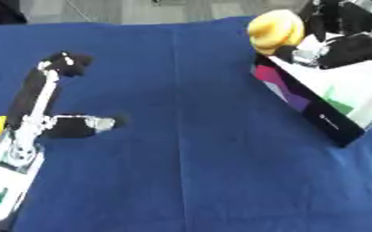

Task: Pick up the objects with one hand, pass them to the other hand, and then place them into the box on the other side of the table.

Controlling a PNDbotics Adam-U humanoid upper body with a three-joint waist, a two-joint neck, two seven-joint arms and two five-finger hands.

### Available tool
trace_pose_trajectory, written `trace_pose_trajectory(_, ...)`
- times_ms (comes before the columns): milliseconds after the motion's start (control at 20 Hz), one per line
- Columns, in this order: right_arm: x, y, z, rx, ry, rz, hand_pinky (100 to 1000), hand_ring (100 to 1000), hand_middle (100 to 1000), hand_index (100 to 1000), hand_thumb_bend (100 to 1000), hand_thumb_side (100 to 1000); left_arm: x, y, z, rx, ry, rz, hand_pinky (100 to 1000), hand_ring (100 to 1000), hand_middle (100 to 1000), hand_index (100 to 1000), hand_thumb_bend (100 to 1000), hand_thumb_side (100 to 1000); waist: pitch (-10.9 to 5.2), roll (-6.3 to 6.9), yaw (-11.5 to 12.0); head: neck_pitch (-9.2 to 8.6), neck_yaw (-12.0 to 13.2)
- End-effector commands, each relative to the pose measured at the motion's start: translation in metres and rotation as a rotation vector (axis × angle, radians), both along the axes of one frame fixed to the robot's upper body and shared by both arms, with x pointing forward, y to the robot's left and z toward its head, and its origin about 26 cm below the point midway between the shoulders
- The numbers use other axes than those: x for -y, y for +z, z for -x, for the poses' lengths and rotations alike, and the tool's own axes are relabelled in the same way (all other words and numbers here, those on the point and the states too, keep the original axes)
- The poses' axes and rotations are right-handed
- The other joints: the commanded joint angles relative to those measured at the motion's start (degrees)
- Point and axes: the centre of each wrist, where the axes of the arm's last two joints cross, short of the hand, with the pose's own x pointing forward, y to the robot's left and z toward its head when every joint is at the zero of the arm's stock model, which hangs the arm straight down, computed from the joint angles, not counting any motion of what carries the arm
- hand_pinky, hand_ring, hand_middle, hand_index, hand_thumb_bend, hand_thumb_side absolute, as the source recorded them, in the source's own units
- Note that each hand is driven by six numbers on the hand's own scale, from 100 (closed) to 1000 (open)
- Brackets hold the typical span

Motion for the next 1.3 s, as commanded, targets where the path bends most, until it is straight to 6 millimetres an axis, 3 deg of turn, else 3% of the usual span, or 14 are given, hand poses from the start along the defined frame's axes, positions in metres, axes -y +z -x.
trace_pose_trajectory(50,0.019,0.017,0.008,0.071,-0.104,0.003,768,562,229,531,452,100,-0.019,0.019,0.005,0.049,0.037,0.007,720,660,676,781,905,389,-1.85,0.73,0.1,-0.30,-1.2)
trace_pose_trajectory(900,0.118,-0.030,0.002,0.050,-0.528,0.050,769,576,263,550,437,100,-0.055,0.045,0.022,0.136,0.138,0.099,719,658,674,780,907,379,-0.61,1.81,0.8,-2.46,-5.3)
trace_pose_trajectory(1050,0.129,-0.038,0.000,0.029,-0.556,0.063,776,600,309,597,429,100,-0.056,0.048,0.024,0.147,0.142,0.111,719,658,674,780,908,379,-0.43,2.03,1.0,-2.78,-5.9)
trace_pose_trajectory(1300,0.142,-0.050,0.000,-0.017,-0.573,0.107,790,668,460,722,561,100,-0.059,0.051,0.025,0.159,0.155,0.126,719,658,673,777,909,380,-0.22,2.19,1.3,-2.94,-6.7)
